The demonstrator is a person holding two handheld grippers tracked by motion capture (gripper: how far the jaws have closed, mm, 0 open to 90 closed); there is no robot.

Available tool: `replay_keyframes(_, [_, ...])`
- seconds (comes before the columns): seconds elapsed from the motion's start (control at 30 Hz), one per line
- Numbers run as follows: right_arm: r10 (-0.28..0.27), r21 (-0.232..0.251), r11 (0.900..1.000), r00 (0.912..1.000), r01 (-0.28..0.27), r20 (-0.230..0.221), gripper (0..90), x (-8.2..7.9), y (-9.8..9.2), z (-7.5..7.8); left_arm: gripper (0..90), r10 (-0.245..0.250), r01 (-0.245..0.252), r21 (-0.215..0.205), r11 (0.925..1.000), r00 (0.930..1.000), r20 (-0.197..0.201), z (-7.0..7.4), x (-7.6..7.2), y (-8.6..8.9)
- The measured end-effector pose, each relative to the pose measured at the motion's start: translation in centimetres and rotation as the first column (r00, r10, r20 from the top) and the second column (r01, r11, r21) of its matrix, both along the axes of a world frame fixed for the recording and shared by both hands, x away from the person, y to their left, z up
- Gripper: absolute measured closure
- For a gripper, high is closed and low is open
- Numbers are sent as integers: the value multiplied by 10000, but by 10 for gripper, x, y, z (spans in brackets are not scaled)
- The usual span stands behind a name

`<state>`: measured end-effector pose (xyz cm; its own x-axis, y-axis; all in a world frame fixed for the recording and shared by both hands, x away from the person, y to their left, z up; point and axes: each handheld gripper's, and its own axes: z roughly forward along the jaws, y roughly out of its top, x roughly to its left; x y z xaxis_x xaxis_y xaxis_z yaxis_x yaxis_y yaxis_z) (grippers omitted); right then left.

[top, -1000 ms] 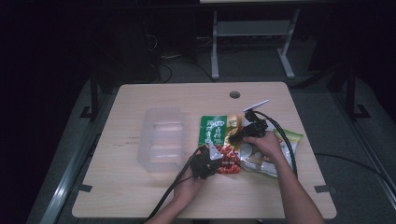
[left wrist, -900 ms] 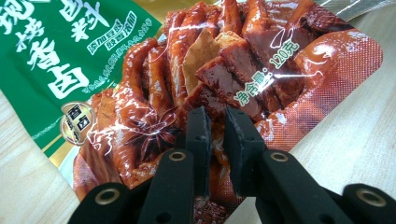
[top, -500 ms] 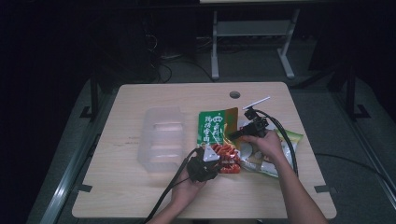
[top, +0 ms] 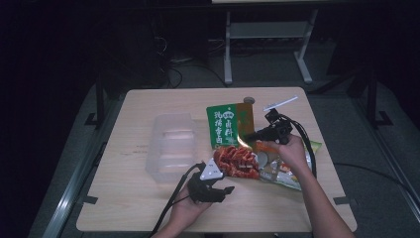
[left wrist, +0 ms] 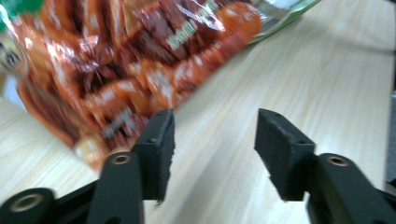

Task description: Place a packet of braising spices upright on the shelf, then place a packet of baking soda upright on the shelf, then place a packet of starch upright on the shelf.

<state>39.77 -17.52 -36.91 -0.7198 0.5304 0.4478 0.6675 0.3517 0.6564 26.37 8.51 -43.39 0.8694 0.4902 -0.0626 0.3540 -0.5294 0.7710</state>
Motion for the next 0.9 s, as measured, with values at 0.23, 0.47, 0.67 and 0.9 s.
replay_keyframes(0.23, [-75, 44, 10000, 9915, 70, 1297, 899, -17, -4, 23, 308, -452, 447, -279, 9986, 9989, -155, 0, -8, 11])
replay_keyframes(0.47, [-20, -163, 9999, 9813, 53, 1923, 900, -23, -1, 38, 283, -823, 821, -240, 9963, 9966, -67, 4, -15, 13])
replay_keyframes(0.67, [-8, -27, 10000, 9743, 14, 2254, 900, -27, 1, 51, 273, -832, 831, -315, 9960, 9965, -7, 6, -17, 19])
replay_keyframes(0.9, [98, -18, 10000, 9655, -96, 2604, 900, -31, 9, 63, 268, -908, 914, -599, 9940, 9958, 121, 8, -19, 23])
